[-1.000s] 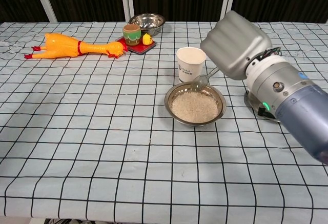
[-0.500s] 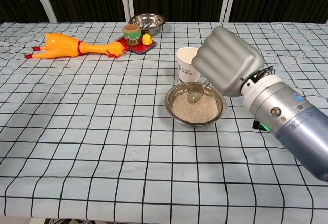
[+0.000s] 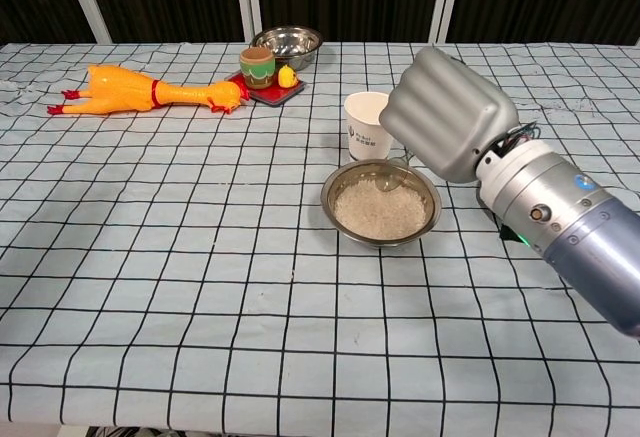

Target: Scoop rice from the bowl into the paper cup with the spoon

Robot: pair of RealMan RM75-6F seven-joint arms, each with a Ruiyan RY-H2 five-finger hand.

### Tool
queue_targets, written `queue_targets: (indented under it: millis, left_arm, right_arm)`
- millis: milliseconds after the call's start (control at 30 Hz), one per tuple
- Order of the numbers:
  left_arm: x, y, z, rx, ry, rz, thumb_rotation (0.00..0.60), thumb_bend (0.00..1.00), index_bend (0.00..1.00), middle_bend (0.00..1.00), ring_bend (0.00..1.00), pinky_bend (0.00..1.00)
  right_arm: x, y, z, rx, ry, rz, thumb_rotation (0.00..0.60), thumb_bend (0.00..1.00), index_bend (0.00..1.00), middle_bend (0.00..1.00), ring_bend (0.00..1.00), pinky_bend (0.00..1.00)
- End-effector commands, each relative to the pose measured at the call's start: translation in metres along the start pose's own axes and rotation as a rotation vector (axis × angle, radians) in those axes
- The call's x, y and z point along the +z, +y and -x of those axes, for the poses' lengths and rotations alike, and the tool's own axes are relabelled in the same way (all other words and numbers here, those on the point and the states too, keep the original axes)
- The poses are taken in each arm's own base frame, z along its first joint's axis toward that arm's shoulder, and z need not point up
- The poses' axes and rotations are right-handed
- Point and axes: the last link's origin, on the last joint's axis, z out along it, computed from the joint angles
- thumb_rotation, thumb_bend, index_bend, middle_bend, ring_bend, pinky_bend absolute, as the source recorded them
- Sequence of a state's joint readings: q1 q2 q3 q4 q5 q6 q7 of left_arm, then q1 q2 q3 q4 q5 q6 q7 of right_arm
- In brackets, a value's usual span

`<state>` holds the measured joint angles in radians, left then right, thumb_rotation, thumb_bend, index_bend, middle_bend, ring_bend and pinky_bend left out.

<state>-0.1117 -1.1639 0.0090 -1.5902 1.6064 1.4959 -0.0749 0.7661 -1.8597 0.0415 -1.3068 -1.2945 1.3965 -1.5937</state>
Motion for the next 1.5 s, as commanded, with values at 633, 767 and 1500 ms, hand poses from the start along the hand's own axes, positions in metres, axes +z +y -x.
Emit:
queue_targets:
  millis: [633,767,1500]
  left_arm:
    - [0.001,0.0,0.0,-0.007,-0.01,-0.005,0.6,0.0,0.0,0.0,0.0,0.0]
    - [0.001,0.0,0.0,-0.009,-0.009,-0.005,0.6,0.0,0.0,0.0,0.0,0.0]
    - [0.0,0.0,0.001,-0.015,-0.019,-0.013,0.6,0.0,0.0,0.0,0.0,0.0]
  right_arm:
    - [-0.016,-0.015,0.009,0.009,-0.025,-0.076,0.6,0.51,0.71,1.0,1.0,1.0]
    - [-0.018,-0.02,0.008,0.086,-0.085,-0.074,0.6,0.51,0.71,1.0,1.0,1.0]
    - [-0.019,-0.01,0.007,0.405,-0.416,0.041,0.6,0.52,0.72,1.0,1.0,1.0]
